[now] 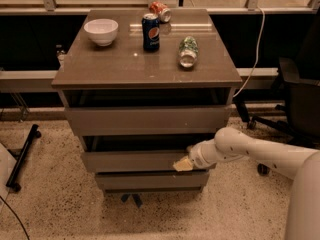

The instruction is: Open middle drawer

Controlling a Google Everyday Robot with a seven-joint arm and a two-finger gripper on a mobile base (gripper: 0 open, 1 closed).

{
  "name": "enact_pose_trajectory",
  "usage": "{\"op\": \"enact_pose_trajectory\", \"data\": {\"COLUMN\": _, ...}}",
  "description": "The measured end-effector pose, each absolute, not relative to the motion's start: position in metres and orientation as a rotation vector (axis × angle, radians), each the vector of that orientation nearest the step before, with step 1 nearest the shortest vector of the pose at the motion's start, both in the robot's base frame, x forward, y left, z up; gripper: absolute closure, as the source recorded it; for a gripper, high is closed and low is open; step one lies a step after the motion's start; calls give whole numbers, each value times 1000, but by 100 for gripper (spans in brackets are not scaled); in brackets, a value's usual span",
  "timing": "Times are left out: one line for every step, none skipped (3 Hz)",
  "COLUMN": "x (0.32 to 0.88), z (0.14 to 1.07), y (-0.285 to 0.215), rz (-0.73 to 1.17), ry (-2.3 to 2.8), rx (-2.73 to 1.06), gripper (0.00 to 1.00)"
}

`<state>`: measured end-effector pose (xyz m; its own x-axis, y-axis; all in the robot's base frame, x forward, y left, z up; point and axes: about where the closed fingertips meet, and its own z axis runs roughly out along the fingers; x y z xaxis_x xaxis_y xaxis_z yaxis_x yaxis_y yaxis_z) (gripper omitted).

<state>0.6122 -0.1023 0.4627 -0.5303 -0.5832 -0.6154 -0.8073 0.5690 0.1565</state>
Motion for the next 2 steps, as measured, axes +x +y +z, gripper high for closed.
{"op": "enact_pose_trajectory", "data": {"x": 546, "z": 476, "y": -96, "rz": 616, "ry": 2343, "rx": -1198, "gripper": 72}}
{"op": "enact_pose_trajectory", "data": {"x": 506, "z": 458, "y": -90, "rz": 659, "ry": 2381, "rx": -1260, "gripper": 63}}
